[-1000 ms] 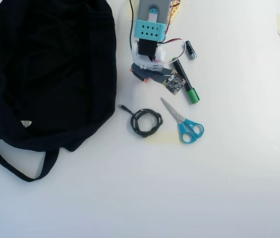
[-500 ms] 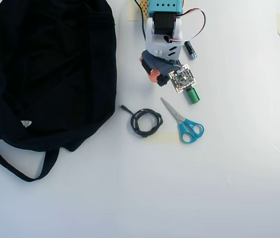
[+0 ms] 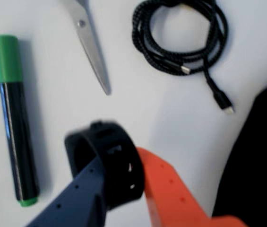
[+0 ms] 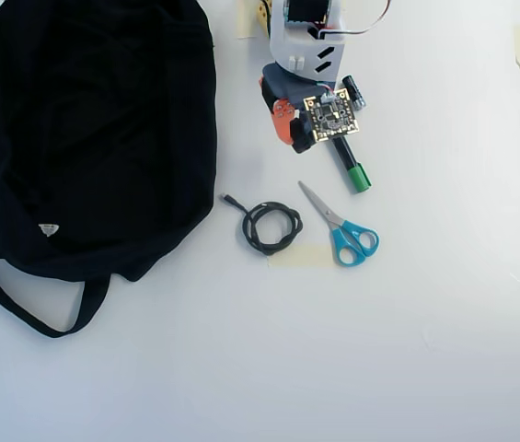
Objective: Put the bike light into the black bag
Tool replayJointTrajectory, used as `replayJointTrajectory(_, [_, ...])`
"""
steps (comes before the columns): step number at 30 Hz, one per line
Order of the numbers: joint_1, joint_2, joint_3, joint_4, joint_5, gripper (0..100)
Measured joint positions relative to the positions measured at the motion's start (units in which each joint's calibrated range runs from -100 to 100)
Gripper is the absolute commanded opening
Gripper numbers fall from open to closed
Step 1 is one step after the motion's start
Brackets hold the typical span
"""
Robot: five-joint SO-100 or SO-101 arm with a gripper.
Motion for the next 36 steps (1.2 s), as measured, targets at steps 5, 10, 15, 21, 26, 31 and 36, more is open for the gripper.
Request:
replayJointTrajectory(5, [2.8, -3.7, -0.2, 0.3, -5.5, 2])
replayJointTrajectory(10, [3.6, -5.1, -0.6, 0.3, -11.5, 2])
replayJointTrajectory(15, [7.7, -5.7, -1.9, 0.3, -15.7, 2])
replayJointTrajectory(21, [13.7, -5.7, -3.4, 0.3, -18.8, 2])
replayJointTrajectory(26, [20.2, -5.7, -4.2, 0.3, -18.9, 2])
replayJointTrajectory(31, [31.4, -5.7, -4.3, -1.1, -18.8, 2])
replayJointTrajectory(36, [40.6, -5.3, -4.3, -7.0, -16.6, 2])
